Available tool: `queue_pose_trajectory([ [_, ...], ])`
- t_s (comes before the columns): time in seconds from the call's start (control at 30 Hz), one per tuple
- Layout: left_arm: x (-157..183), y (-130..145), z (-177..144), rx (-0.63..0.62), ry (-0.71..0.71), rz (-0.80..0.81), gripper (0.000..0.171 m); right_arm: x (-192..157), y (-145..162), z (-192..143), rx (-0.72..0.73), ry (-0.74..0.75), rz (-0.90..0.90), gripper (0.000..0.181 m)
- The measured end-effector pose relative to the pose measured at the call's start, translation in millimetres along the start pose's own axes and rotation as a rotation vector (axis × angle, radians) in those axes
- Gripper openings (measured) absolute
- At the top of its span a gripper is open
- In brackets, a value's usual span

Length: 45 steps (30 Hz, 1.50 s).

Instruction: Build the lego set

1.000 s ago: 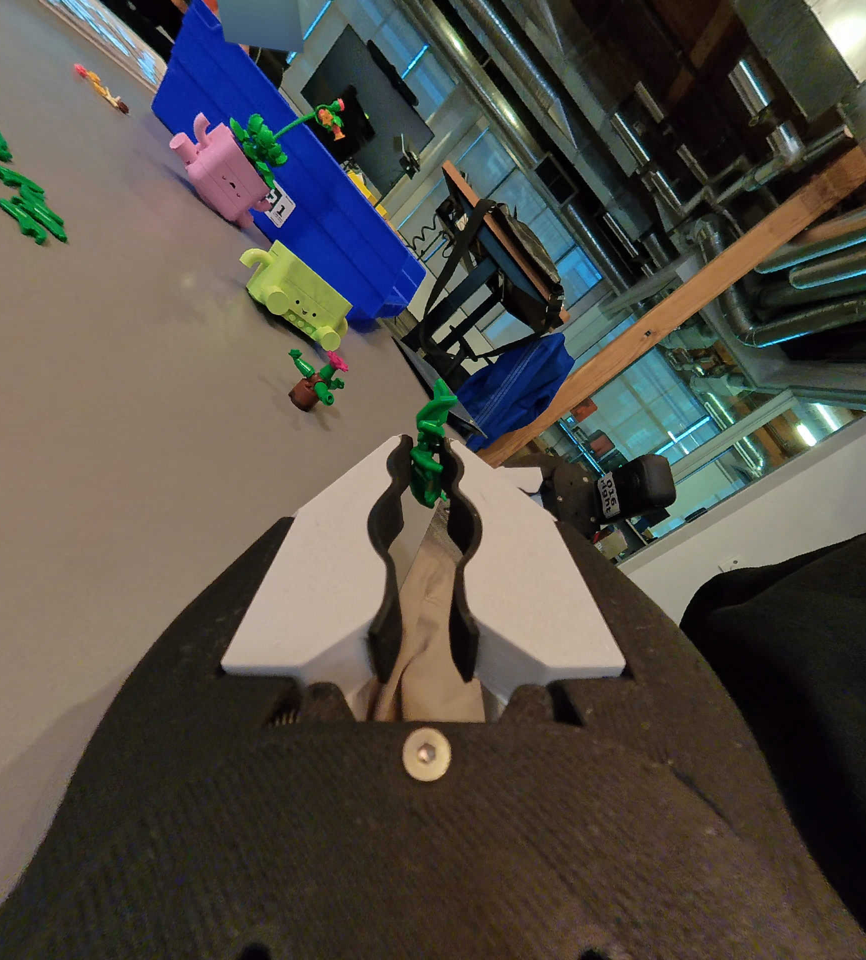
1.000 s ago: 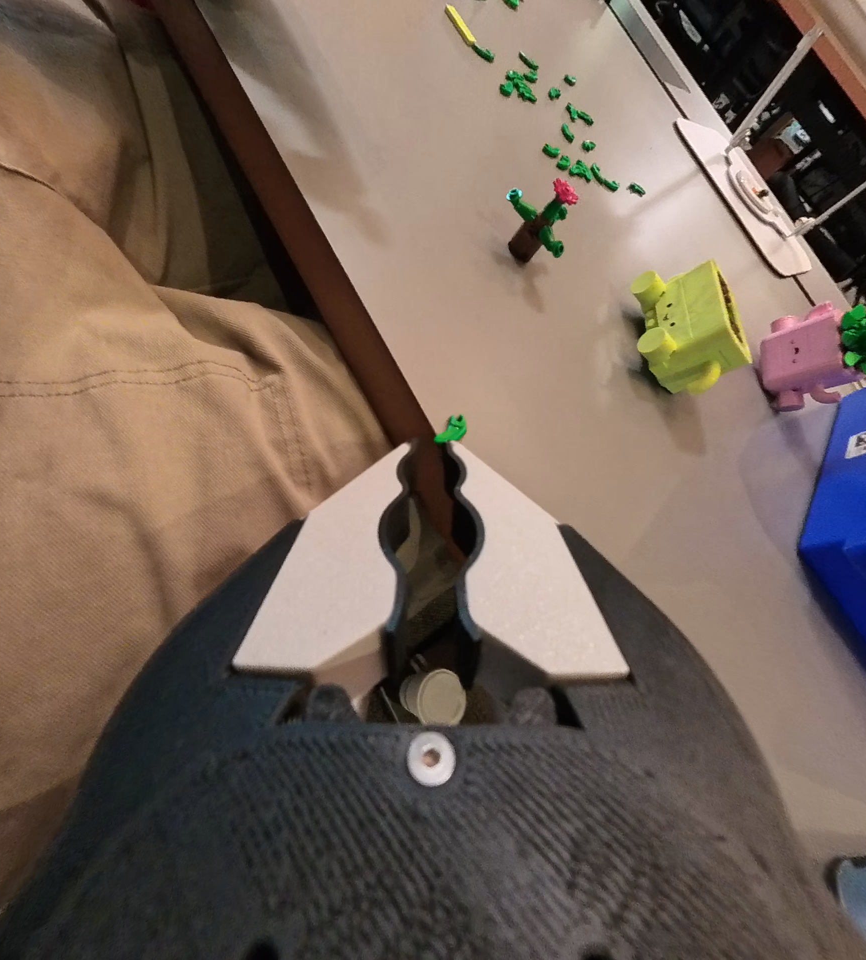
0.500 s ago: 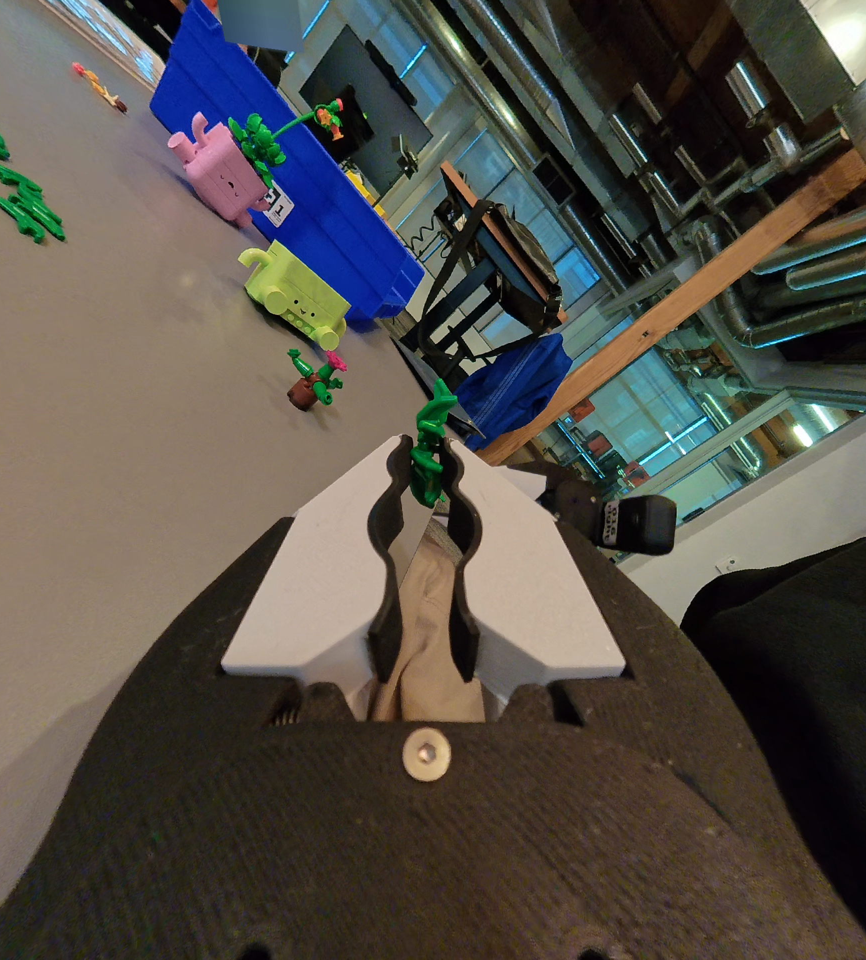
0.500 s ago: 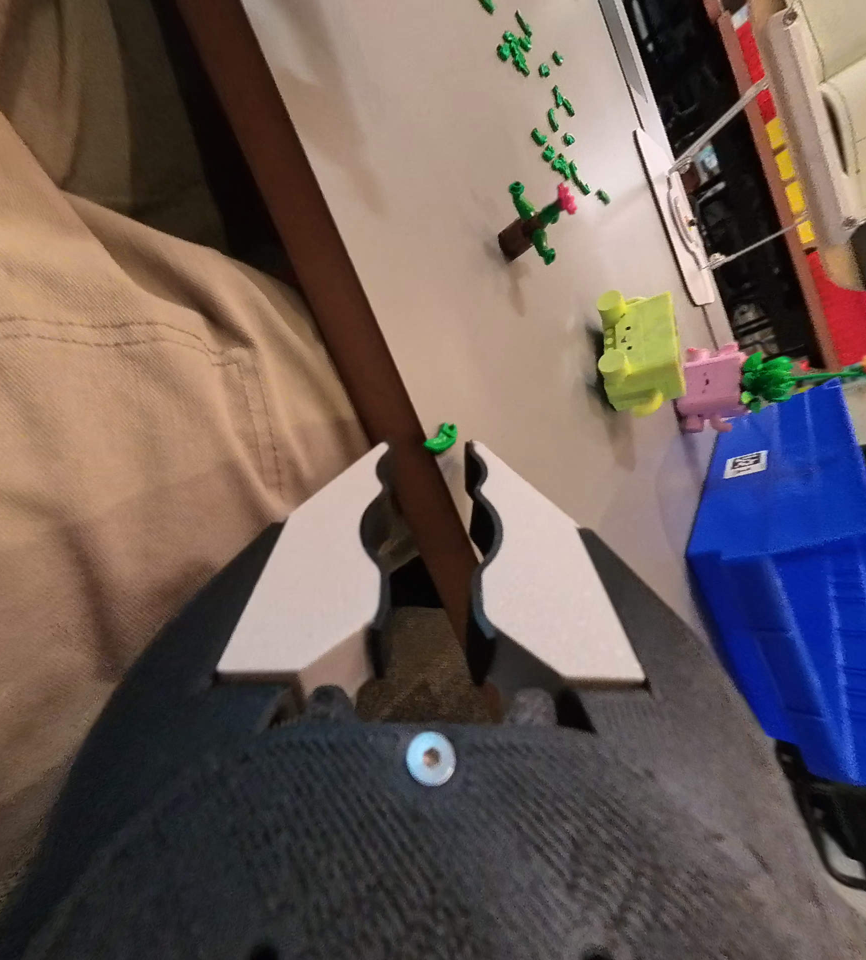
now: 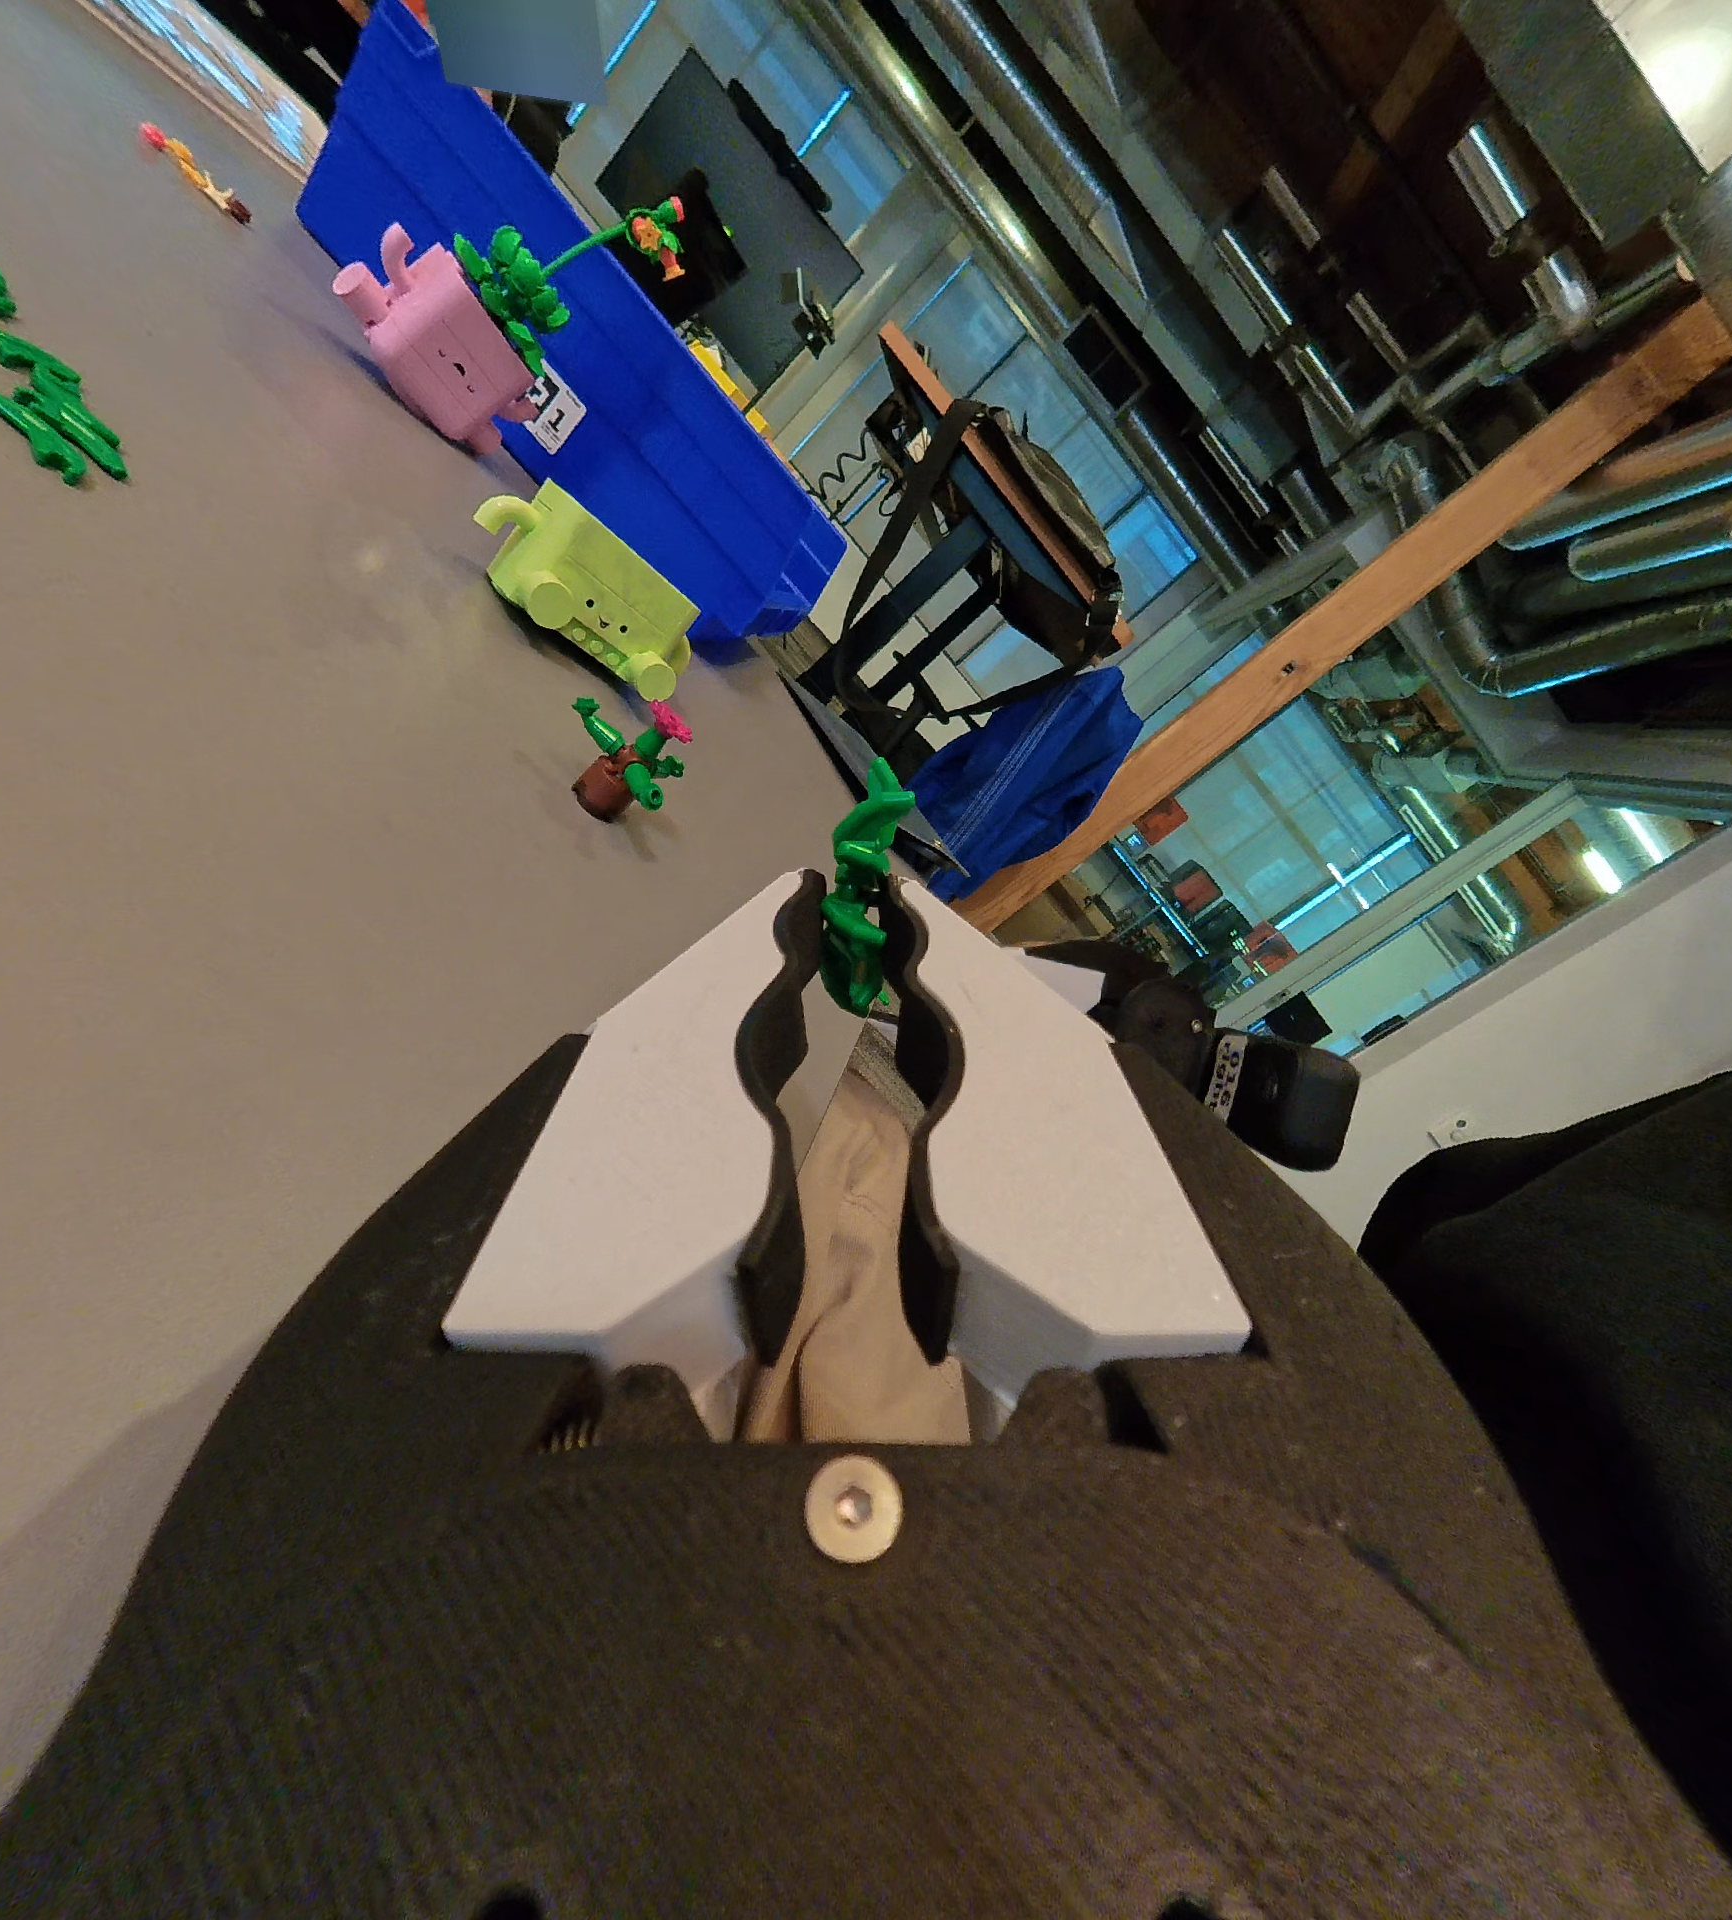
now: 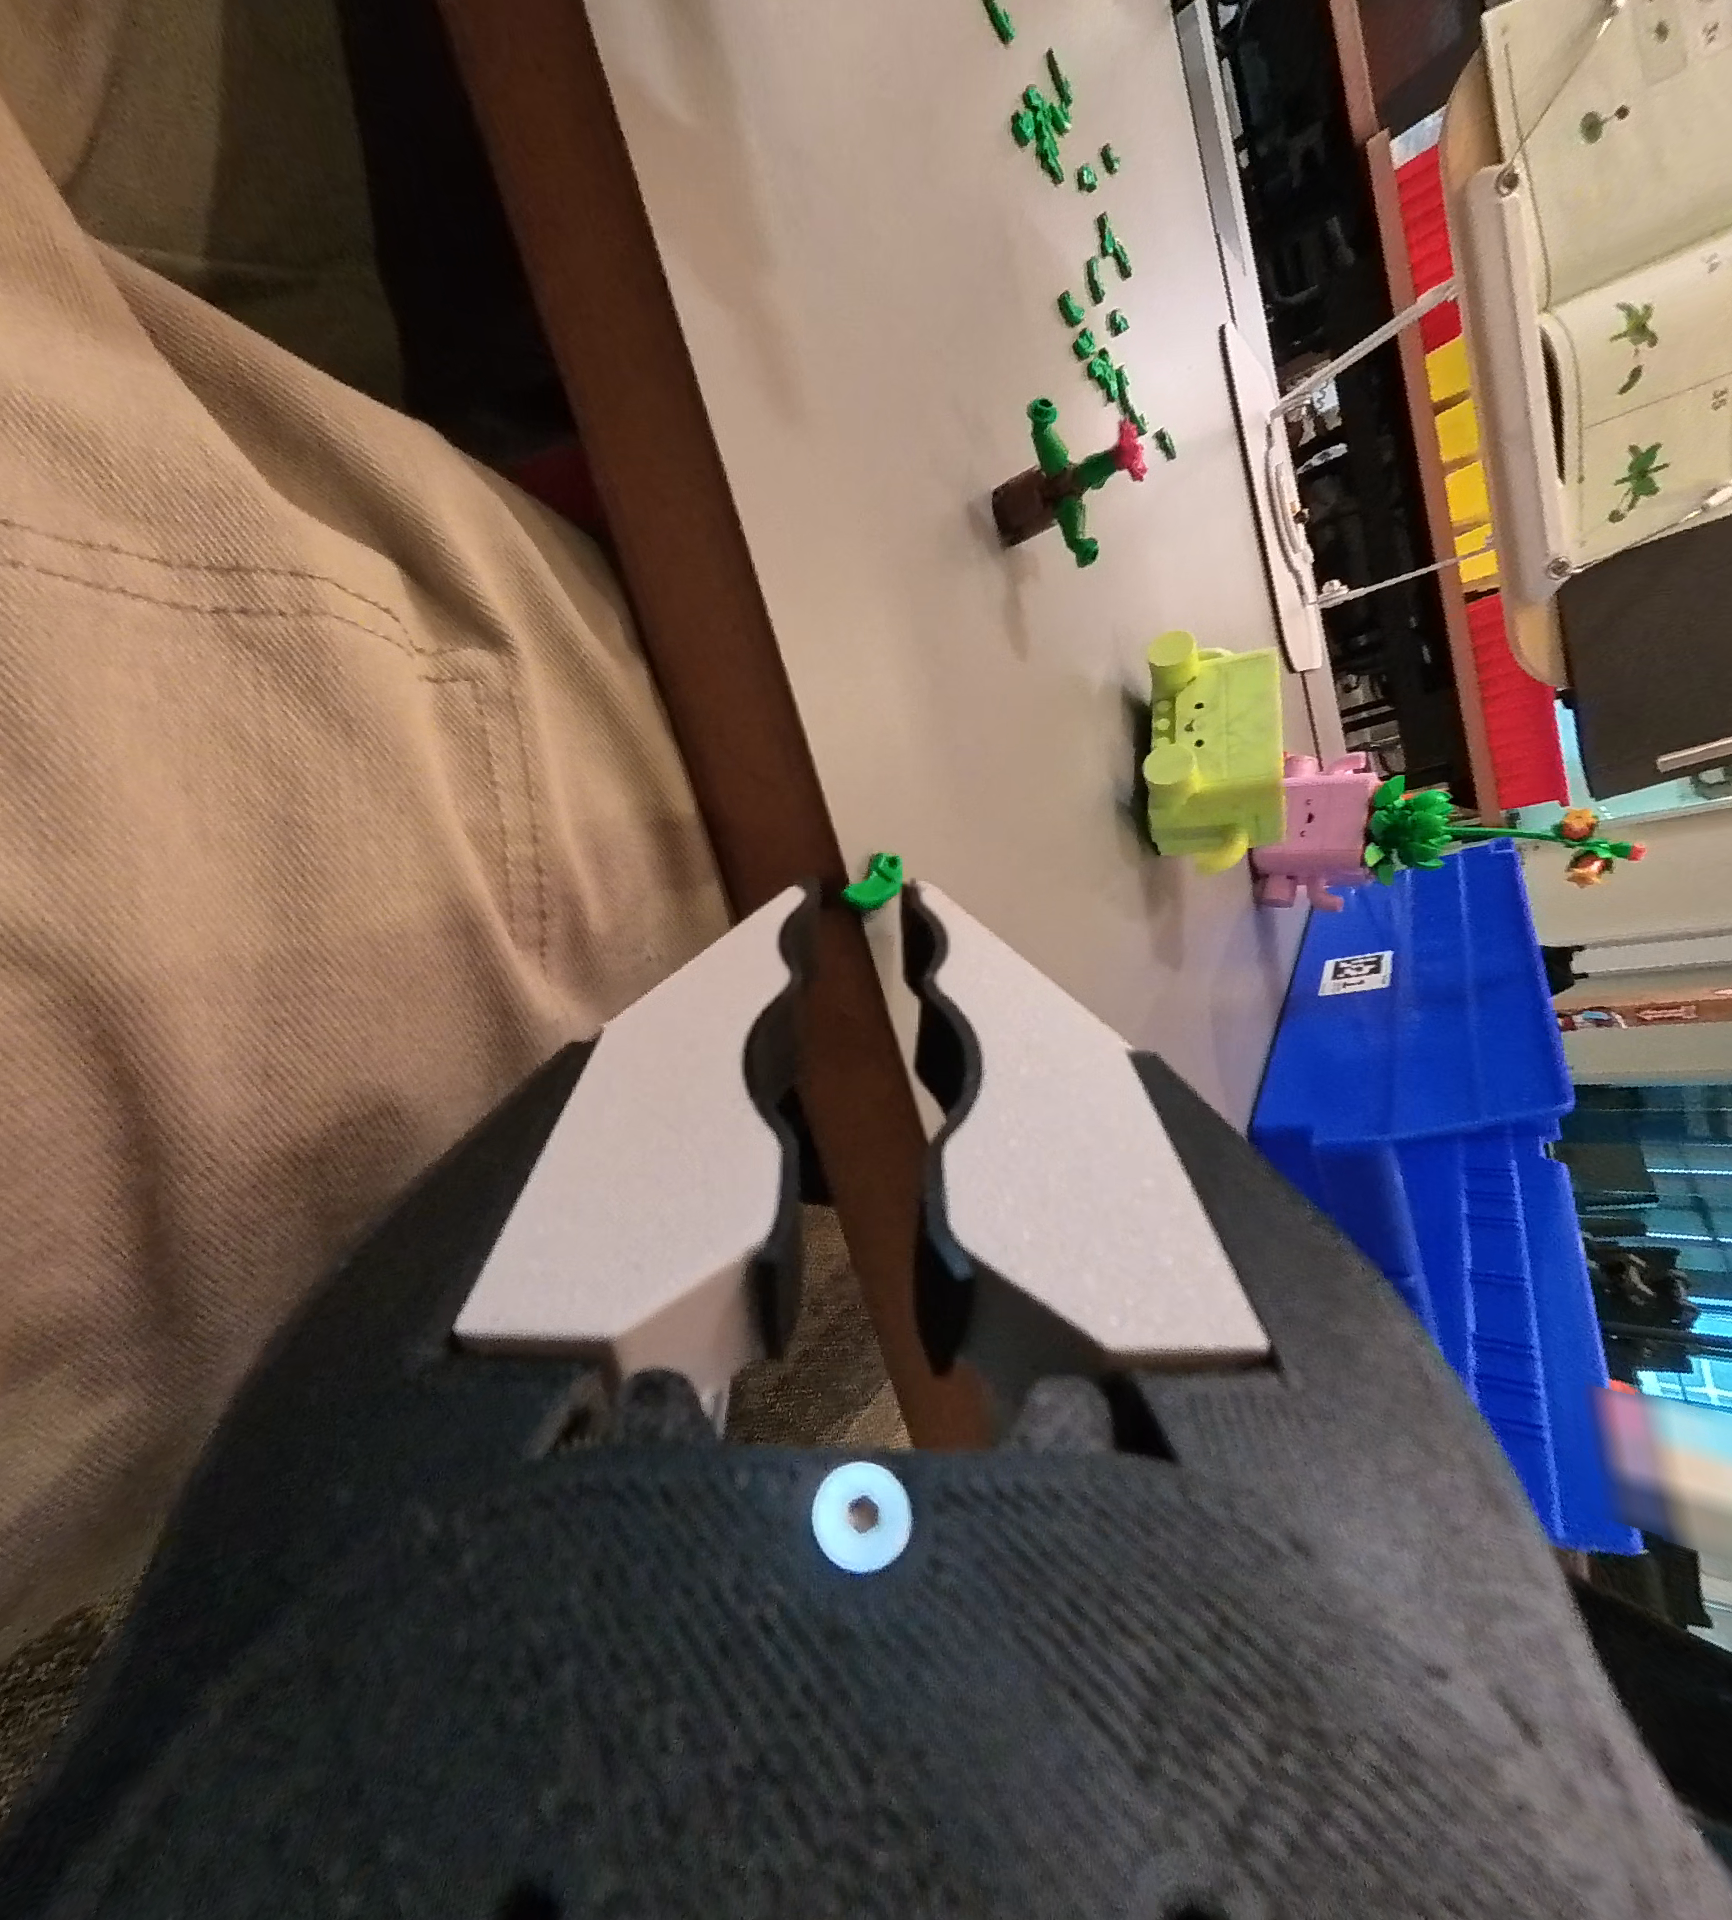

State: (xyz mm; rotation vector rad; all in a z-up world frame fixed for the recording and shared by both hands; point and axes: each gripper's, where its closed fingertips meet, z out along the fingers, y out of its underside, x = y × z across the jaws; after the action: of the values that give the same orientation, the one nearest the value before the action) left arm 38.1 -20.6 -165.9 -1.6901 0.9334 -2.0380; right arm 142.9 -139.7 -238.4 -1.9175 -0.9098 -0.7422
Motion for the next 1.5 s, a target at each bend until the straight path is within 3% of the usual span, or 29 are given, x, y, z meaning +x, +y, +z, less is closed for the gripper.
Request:
queue_pose_trajectory([
  [0.33, 0, 0, 0, 0.001, 0.002, -0.003, 0.009, -4, -1, 0, -0.011, 0.002, -0.053, 0.007],
  [0.53, 0, 0, 0, 0.001, 0.003, -0.003, 0.009, -2, 0, 0, -0.002, -0.003, -0.019, 0.01],
  [0.67, 0, 0, 0, 0.001, 0.003, -0.002, 0.008, 4, -5, -6, 0.066, -0.022, 0.098, 0.012],
  [0.8, 0, 0, 0, 0.0, 0.002, -0.001, 0.009, -15, -27, -19, 0.221, -0.256, 0.288, 0.001],
  [0.93, 0, 0, 0, 0.0, -0.001, 0.002, 0.008, -43, -21, -12, 0.151, -0.486, 0.438, 0.021],
  [1.2, 0, 0, 0, -0.001, -0.001, 0.002, 0.008, -55, -14, 0, 0.038, -0.56, 0.465, 0.016],
  [1.27, 0, 0, 0, 0.0, 0.0, 0.001, 0.008, -56, -17, -3, 0.055, -0.595, 0.484, 0.005],
  [1.5, 0, 0, 0, 0.0, 0.001, 0.001, 0.009, -28, -32, -15, 0.197, -0.512, 0.547, 0.0],
])
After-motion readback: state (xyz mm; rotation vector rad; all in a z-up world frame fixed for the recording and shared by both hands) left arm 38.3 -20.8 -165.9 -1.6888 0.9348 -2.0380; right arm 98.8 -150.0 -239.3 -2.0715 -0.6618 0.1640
